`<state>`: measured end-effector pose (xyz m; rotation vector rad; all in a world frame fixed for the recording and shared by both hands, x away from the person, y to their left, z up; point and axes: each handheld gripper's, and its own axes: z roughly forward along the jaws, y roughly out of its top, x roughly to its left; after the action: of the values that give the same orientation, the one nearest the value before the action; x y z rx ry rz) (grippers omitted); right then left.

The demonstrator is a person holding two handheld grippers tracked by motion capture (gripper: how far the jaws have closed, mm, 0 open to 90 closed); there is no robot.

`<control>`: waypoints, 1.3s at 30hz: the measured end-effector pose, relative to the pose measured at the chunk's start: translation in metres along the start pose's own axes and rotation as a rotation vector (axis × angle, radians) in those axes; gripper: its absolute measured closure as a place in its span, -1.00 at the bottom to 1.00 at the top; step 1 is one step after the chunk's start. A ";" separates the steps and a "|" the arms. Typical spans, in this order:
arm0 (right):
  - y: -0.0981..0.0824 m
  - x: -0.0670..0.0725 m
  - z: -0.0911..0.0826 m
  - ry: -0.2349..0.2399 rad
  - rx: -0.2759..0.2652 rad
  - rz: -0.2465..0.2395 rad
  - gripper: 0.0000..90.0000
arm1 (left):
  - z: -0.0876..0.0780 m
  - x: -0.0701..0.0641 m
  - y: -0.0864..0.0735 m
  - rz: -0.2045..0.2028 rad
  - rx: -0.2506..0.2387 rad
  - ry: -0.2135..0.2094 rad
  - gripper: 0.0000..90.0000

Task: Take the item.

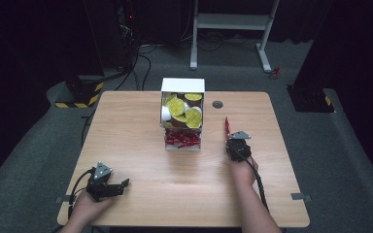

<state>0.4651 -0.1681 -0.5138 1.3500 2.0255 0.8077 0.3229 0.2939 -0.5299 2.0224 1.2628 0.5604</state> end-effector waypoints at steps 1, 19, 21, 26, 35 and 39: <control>0.001 0.001 0.001 0.002 0.004 0.010 0.93 | 0.000 0.000 0.000 0.007 0.001 0.005 -0.67; 0.004 0.002 0.003 0.041 -0.003 0.043 0.61 | -0.001 0.000 -0.001 0.000 -0.001 -0.003 -0.67; 0.005 0.004 0.000 0.048 -0.015 0.041 0.55 | -0.001 0.000 -0.001 -0.001 -0.001 -0.003 -0.67; 0.007 0.007 -0.007 0.069 -0.033 0.061 0.41 | -0.001 0.000 -0.001 -0.001 -0.001 -0.003 -0.67; 0.009 0.010 -0.033 0.116 -0.074 0.068 0.16 | -0.001 0.000 -0.001 -0.001 -0.001 -0.003 -0.67; 0.007 0.010 -0.042 0.127 -0.080 0.071 0.03 | -0.001 0.000 -0.001 0.000 0.000 -0.003 -0.67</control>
<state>0.4354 -0.1633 -0.4825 1.3625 2.0269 1.0192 0.3219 0.2941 -0.5300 2.0225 1.2607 0.5567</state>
